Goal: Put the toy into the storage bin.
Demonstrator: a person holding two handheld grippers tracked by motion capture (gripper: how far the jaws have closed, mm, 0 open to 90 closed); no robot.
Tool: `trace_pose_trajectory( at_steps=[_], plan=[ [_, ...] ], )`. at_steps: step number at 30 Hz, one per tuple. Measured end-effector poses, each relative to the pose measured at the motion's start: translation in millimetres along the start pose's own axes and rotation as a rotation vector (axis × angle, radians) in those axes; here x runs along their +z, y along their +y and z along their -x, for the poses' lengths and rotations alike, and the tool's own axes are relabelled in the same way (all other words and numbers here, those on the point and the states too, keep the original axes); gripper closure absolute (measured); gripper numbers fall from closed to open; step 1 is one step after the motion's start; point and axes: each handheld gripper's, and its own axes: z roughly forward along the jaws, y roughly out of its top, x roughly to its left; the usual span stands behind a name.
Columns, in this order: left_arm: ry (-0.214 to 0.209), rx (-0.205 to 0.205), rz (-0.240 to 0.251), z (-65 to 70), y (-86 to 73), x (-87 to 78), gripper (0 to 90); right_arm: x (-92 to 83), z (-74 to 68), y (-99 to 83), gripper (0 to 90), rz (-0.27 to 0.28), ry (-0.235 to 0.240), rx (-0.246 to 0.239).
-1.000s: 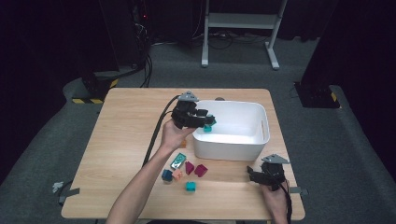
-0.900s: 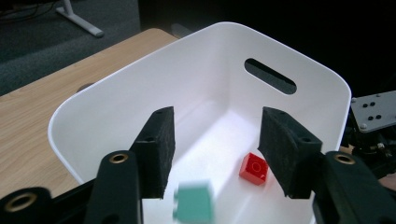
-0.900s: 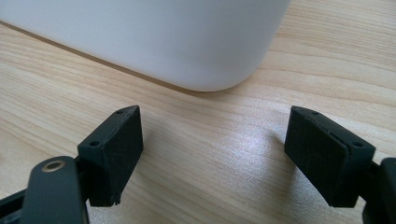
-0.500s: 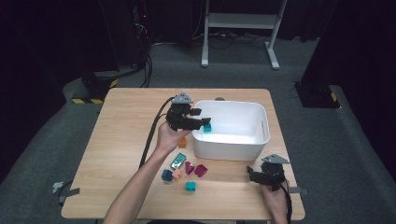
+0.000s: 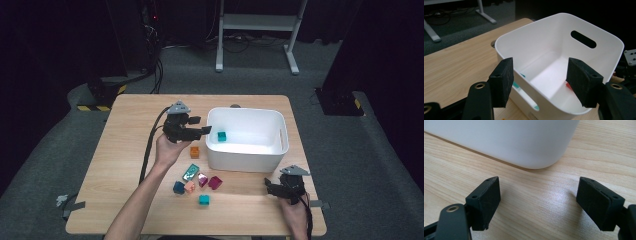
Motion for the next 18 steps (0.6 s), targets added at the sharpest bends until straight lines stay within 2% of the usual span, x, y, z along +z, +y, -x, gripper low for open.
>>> trace_pose_trajectory(
  at_steps=[9,18],
  plan=[
    [0.042,-0.032,0.009,-12.1,-15.9,-13.3,38.6,0.0,0.0,0.0,19.2,0.0,0.0,0.0],
    [0.096,-0.046,-0.019,-21.9,-39.3,-18.6,38.0,0.0,0.0,0.0,19.2,0.0,0.0,0.0]
  ],
)
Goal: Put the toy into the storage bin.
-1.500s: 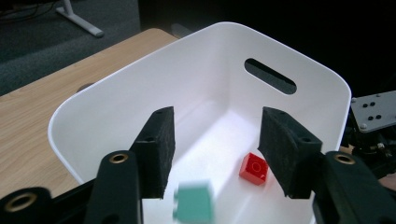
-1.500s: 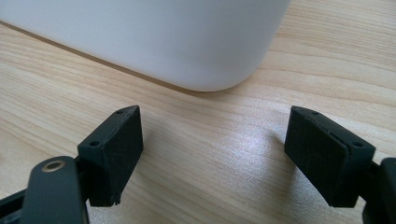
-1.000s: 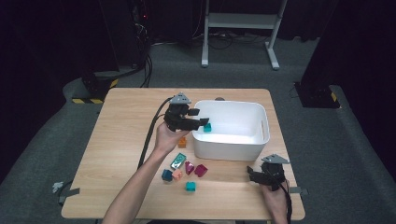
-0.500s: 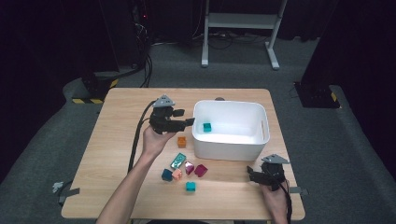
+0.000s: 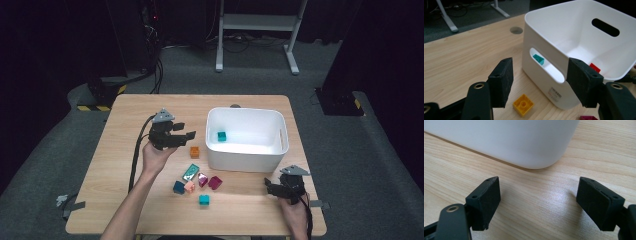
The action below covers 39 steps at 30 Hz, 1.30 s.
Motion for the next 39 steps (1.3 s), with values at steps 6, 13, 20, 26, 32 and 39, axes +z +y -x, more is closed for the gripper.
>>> trace_pose_trajectory(
  at_steps=[6,13,20,26,32,39],
  plan=[
    [0.025,0.01,-0.042,-5.0,-16.7,7.8,37.2,0.0,0.0,0.0,19.2,0.0,0.0,0.0],
    [0.021,0.015,-0.08,-9.4,-35.5,23.3,36.4,0.0,0.0,0.0,19.2,0.0,0.0,0.0],
    [0.03,0.028,-0.136,-13.6,-49.9,42.1,34.9,0.0,-0.1,0.0,19.2,0.0,0.0,0.0],
    [0.025,0.026,-0.149,-15.4,-55.8,57.8,34.7,0.0,0.0,0.0,19.2,0.0,0.0,0.0],
    [0.027,0.032,-0.187,-17.0,-62.1,71.0,34.7,0.0,0.0,0.0,19.2,0.0,-0.001,0.0],
    [0.036,0.046,-0.217,-17.1,-66.6,80.9,34.2,0.0,0.0,0.0,19.2,0.0,0.0,0.0]
  ],
)
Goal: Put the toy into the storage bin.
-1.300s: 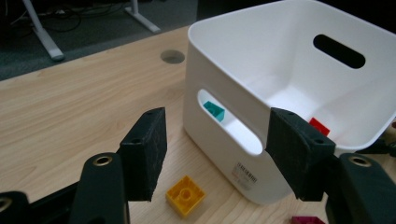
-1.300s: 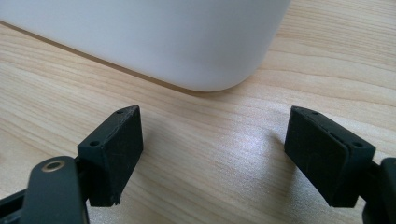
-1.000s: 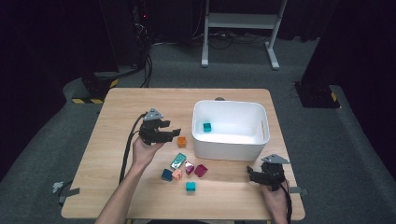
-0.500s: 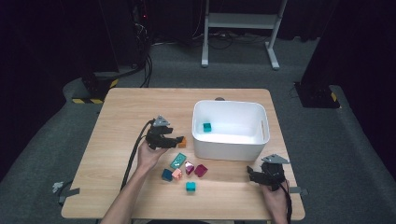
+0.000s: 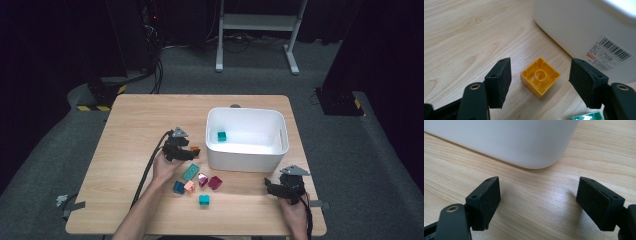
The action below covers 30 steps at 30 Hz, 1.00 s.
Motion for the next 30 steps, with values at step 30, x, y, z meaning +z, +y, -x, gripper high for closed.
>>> trace_pose_trajectory(
  at_steps=[30],
  plan=[
    [0.015,0.013,-0.052,0.9,-3.3,15.8,46.8,0.0,0.0,0.0,19.2,0.0,0.0,0.0]
  ],
)
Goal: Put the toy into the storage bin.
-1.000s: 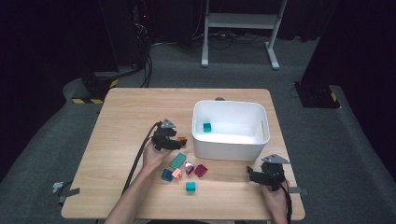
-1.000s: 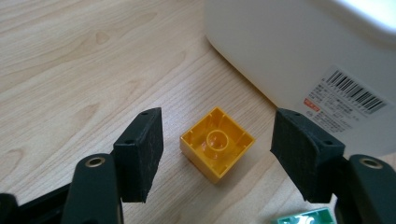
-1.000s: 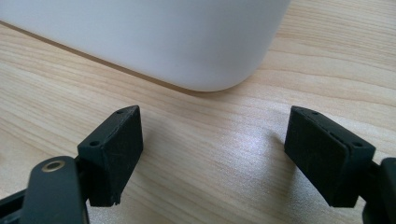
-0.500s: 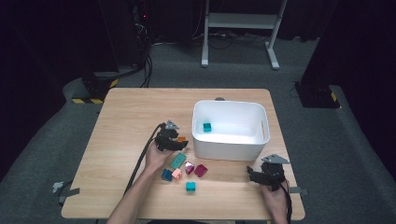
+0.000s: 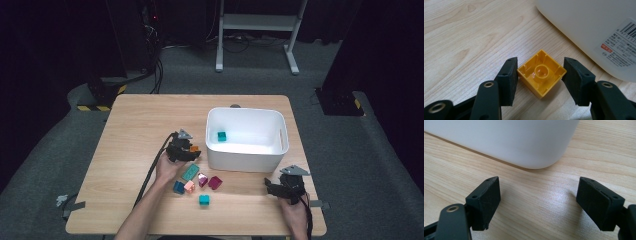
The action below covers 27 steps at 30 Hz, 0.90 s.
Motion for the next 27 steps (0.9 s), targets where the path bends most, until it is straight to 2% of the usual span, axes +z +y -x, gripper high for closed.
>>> trace_pose_trajectory(
  at_steps=[13,21,27],
  plan=[
    [-0.016,-0.003,0.019,1.2,2.2,-8.5,46.9,0.0,0.0,0.0,19.2,0.0,0.0,0.0],
    [-0.038,-0.016,0.04,1.8,5.7,-20.9,47.0,0.0,0.0,0.0,19.2,0.0,0.0,0.0],
    [-0.036,-0.023,0.06,2.1,8.3,-33.4,47.0,0.0,0.0,0.0,19.2,0.0,0.0,0.0]
  ],
)
